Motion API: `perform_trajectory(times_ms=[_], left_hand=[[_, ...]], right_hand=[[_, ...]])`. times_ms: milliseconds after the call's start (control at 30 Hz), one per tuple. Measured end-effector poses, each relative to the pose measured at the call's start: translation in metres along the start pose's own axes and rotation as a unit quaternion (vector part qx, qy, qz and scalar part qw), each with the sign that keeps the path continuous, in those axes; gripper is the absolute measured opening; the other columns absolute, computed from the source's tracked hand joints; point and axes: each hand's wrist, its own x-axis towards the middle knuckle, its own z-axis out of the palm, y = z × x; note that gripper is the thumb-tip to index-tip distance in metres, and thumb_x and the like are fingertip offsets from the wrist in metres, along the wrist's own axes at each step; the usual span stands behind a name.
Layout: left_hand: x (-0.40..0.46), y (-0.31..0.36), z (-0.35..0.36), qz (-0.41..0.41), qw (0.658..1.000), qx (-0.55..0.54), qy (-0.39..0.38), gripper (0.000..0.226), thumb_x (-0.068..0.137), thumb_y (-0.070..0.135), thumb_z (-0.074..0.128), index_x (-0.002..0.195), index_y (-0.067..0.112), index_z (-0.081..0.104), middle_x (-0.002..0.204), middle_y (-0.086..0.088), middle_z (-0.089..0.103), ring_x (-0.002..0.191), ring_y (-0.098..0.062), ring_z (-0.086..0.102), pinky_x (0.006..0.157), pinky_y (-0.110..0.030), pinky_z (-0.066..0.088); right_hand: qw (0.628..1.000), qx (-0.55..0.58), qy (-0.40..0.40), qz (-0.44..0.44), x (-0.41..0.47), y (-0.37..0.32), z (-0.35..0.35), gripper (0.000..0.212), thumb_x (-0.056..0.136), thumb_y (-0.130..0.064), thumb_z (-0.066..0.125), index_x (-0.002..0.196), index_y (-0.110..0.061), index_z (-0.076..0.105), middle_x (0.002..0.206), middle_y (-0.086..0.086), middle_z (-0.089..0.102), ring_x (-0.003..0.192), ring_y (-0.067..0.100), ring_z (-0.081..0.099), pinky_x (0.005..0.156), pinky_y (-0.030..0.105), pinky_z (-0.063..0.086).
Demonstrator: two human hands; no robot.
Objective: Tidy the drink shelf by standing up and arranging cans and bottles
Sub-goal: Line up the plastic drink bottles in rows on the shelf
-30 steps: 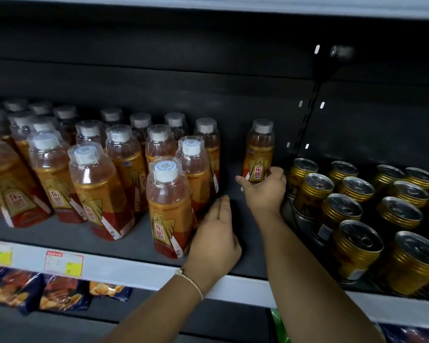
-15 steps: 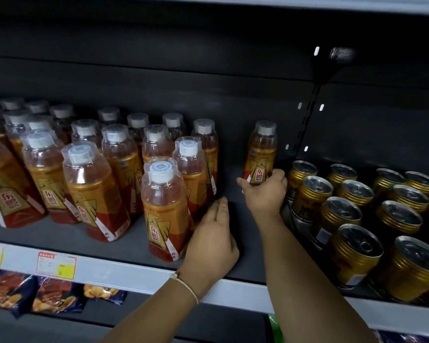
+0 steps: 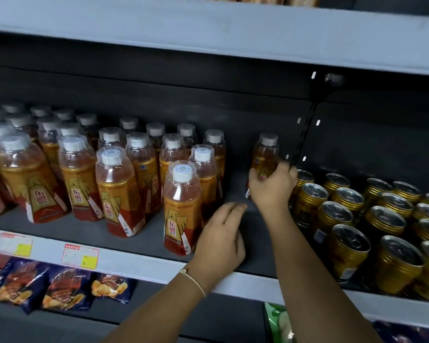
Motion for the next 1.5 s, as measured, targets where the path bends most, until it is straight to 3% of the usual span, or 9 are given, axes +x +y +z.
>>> perform_trajectory(times_ms=[167, 300, 433, 533, 667, 800, 1000, 1200, 1500], left_hand=[[-0.02, 0.007, -0.048, 0.147, 0.96, -0.055, 0.231, 0.028, 0.086, 0.004, 0.049, 0.112, 0.003, 0.058, 0.112, -0.012, 0.056, 0.104, -0.022, 0.057, 0.091, -0.031, 0.047], [-0.038, -0.017, -0.078, 0.06, 0.939, -0.077, 0.33, 0.035, 0.076, 0.006, 0.053, 0.111, 0.008, 0.05, 0.111, -0.008, 0.048, 0.107, -0.02, 0.051, 0.09, -0.029, 0.043], [-0.045, -0.037, -0.082, -0.19, 0.952, -0.149, 0.19, 0.058, 0.071, 0.01, 0.054, 0.129, 0.013, 0.047, 0.126, -0.003, 0.052, 0.118, -0.017, 0.052, 0.1, -0.031, 0.043], [-0.04, -0.046, -0.082, -0.263, 0.957, -0.12, 0.014, 0.061, 0.07, 0.015, 0.054, 0.131, 0.017, 0.052, 0.121, 0.002, 0.061, 0.113, -0.016, 0.057, 0.092, -0.026, 0.044], [-0.049, -0.051, -0.084, -0.227, 0.972, -0.054, -0.039, 0.05, 0.079, 0.004, 0.061, 0.126, 0.02, 0.055, 0.112, 0.003, 0.068, 0.104, -0.017, 0.063, 0.085, -0.024, 0.048], [-0.057, -0.044, -0.073, -0.19, 0.98, -0.037, -0.041, 0.041, 0.076, 0.012, 0.074, 0.112, 0.024, 0.058, 0.096, 0.01, 0.07, 0.089, -0.011, 0.067, 0.079, -0.029, 0.054], [-0.041, -0.024, -0.03, -0.141, 0.984, 0.105, -0.018, 0.04, 0.075, 0.033, 0.075, 0.11, 0.021, 0.059, 0.091, -0.004, 0.067, 0.086, -0.026, 0.06, 0.069, -0.035, 0.048], [0.003, -0.011, 0.017, -0.081, 0.992, 0.085, -0.048, 0.029, 0.079, 0.03, 0.07, 0.101, 0.014, 0.058, 0.092, -0.007, 0.067, 0.087, -0.027, 0.059, 0.069, -0.033, 0.045], [0.051, -0.015, 0.051, -0.067, 0.987, 0.135, -0.062, 0.036, 0.085, 0.036, 0.065, 0.106, 0.01, 0.053, 0.098, -0.012, 0.065, 0.096, -0.029, 0.057, 0.078, -0.035, 0.047]], right_hand=[[0.985, 0.162, -0.057, -0.018, -0.043, -0.003, -0.014, 0.025, 0.091, -0.02, 0.073, 0.113, -0.011, 0.066, 0.111, 0.008, 0.067, 0.108, 0.021, 0.064, 0.097, 0.037, 0.053], [0.959, 0.247, -0.137, -0.034, -0.073, -0.003, -0.017, 0.009, 0.094, -0.022, 0.071, 0.098, -0.029, 0.067, 0.092, -0.01, 0.071, 0.088, -0.003, 0.066, 0.077, 0.013, 0.053], [0.926, 0.267, -0.259, -0.067, -0.091, -0.005, -0.014, 0.009, 0.093, -0.041, 0.068, 0.101, -0.037, 0.069, 0.096, -0.013, 0.073, 0.096, 0.007, 0.069, 0.083, 0.025, 0.057], [0.913, 0.243, -0.32, -0.068, -0.103, -0.005, -0.011, 0.037, 0.08, -0.064, 0.065, 0.107, -0.04, 0.066, 0.101, -0.017, 0.072, 0.1, 0.002, 0.067, 0.084, 0.021, 0.055], [0.895, 0.223, -0.383, -0.049, -0.118, -0.001, -0.01, 0.04, 0.071, -0.067, 0.071, 0.107, -0.052, 0.062, 0.11, -0.023, 0.071, 0.105, 0.0, 0.066, 0.09, 0.024, 0.056], [0.903, 0.223, -0.366, -0.045, -0.125, 0.004, -0.023, 0.052, 0.065, -0.055, 0.082, 0.112, -0.051, 0.06, 0.111, -0.027, 0.07, 0.104, 0.0, 0.068, 0.09, 0.029, 0.057], [0.93, 0.203, -0.307, -0.001, -0.118, 0.028, -0.052, 0.059, 0.077, -0.027, 0.086, 0.13, -0.03, 0.06, 0.118, -0.01, 0.071, 0.111, 0.009, 0.066, 0.098, 0.043, 0.054], [0.96, 0.162, -0.228, 0.026, -0.092, 0.05, -0.065, 0.049, 0.083, -0.019, 0.081, 0.113, -0.047, 0.055, 0.109, -0.023, 0.066, 0.104, -0.005, 0.064, 0.099, 0.03, 0.054], [0.972, 0.045, -0.228, 0.025, -0.048, 0.057, -0.052, 0.06, 0.091, -0.016, 0.072, 0.145, -0.02, 0.045, 0.134, 0.002, 0.062, 0.124, 0.02, 0.059, 0.108, 0.044, 0.049]])
